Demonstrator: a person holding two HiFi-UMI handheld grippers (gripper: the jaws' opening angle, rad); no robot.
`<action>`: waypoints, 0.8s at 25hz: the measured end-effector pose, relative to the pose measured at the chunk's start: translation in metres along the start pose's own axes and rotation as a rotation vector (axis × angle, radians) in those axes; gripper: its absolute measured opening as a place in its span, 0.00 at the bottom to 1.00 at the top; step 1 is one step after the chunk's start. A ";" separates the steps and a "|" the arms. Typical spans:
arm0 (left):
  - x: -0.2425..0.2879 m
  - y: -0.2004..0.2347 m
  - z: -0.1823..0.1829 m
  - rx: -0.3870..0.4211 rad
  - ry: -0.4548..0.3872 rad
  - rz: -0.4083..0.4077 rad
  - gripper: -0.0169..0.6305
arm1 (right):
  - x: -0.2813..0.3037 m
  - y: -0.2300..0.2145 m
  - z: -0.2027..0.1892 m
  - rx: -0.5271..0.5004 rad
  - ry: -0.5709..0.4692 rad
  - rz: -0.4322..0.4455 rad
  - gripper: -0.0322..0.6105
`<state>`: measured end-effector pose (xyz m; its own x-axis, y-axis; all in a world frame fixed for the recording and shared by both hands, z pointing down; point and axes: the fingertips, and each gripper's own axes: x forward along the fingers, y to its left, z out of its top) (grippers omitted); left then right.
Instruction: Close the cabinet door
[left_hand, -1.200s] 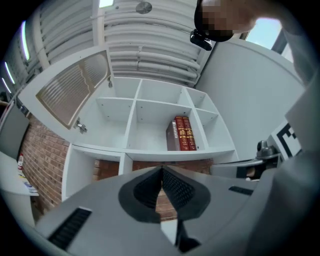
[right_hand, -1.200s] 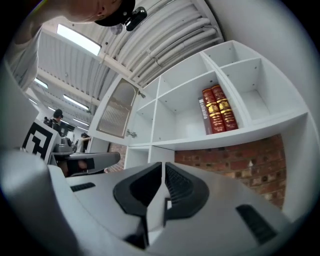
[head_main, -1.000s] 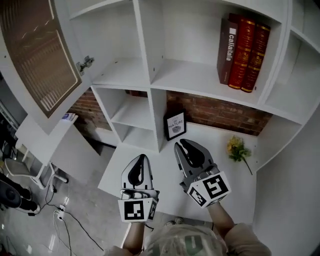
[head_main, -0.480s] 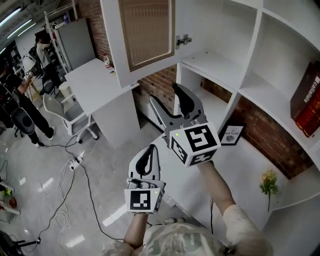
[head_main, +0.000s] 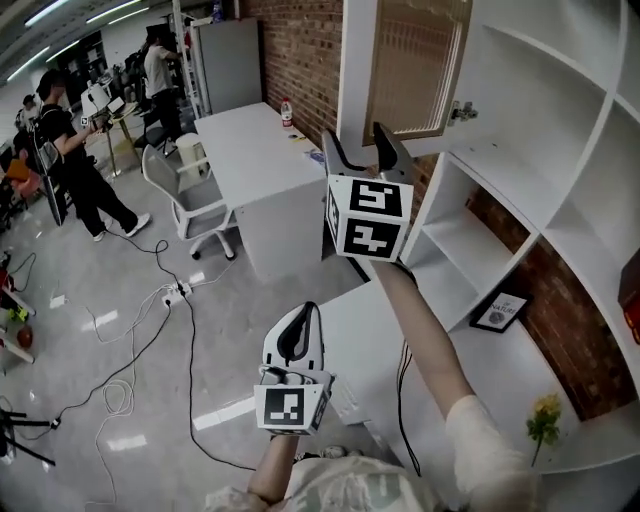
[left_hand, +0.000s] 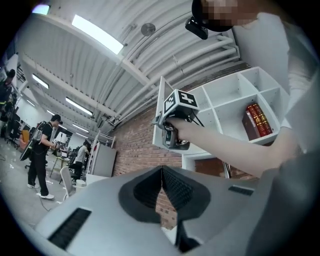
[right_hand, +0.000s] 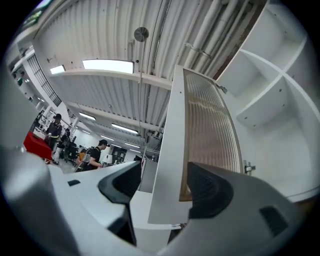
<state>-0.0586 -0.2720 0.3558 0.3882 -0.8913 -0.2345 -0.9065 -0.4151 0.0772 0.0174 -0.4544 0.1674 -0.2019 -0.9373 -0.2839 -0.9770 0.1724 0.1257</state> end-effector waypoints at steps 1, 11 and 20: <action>-0.004 0.006 -0.002 0.000 0.002 0.013 0.05 | 0.004 0.001 0.000 0.001 -0.004 -0.019 0.48; -0.019 0.036 -0.007 -0.013 0.011 0.090 0.05 | 0.029 -0.008 -0.022 -0.006 0.051 -0.147 0.48; -0.019 0.027 -0.011 -0.027 0.023 0.062 0.05 | 0.026 -0.006 -0.021 -0.005 0.061 -0.131 0.46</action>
<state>-0.0889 -0.2681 0.3729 0.3358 -0.9192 -0.2058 -0.9241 -0.3638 0.1171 0.0192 -0.4858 0.1796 -0.0677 -0.9685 -0.2397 -0.9943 0.0458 0.0959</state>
